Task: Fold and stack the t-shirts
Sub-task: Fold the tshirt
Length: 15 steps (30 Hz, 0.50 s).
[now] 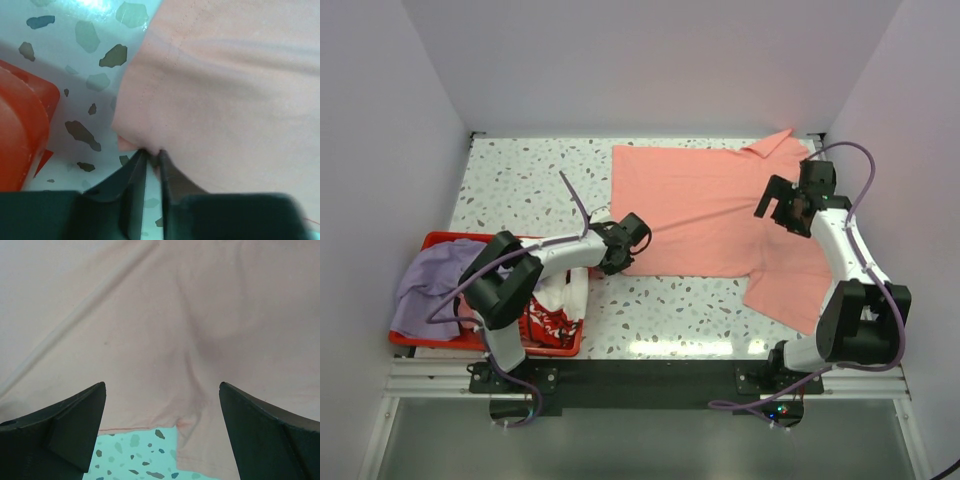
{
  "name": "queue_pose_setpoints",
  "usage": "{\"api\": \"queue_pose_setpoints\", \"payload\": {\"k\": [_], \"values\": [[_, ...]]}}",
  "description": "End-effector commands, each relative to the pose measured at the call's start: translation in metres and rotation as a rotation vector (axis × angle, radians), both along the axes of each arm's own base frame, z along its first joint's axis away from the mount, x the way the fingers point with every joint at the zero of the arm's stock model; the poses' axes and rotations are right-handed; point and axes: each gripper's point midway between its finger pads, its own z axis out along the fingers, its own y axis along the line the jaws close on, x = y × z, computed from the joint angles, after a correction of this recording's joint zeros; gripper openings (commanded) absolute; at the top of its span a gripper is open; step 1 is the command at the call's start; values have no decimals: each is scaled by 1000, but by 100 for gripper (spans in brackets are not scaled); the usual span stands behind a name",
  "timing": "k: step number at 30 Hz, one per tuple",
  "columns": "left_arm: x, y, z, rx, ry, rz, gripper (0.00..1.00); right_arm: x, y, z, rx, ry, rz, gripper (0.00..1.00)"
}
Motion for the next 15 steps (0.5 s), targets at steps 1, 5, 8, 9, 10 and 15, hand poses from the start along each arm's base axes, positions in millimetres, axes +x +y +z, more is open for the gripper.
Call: {"api": "queue_pose_setpoints", "payload": {"k": [1, 5, 8, 9, 10, 15], "values": [[4, 2, -9, 18, 9, 3, 19, -3, 7, 3, -21, -14, 12, 99], [9, 2, -2, 37, -8, -22, 0, -10, 16, -1, -82, 16, 30, 99], [15, 0, 8, 44, -30, -38, 0, -19, 28, 0, -117, 28, 57, 99], [16, 0, 13, 43, -36, -39, 0, -23, 32, 0, -117, 33, 64, 99], [18, -1, 17, 40, -48, -39, 0, -29, 31, 1, -111, 27, 51, 99], [23, 2, 33, 35, -82, -42, 0, -71, 26, -7, -94, 84, -20, 99]]}}
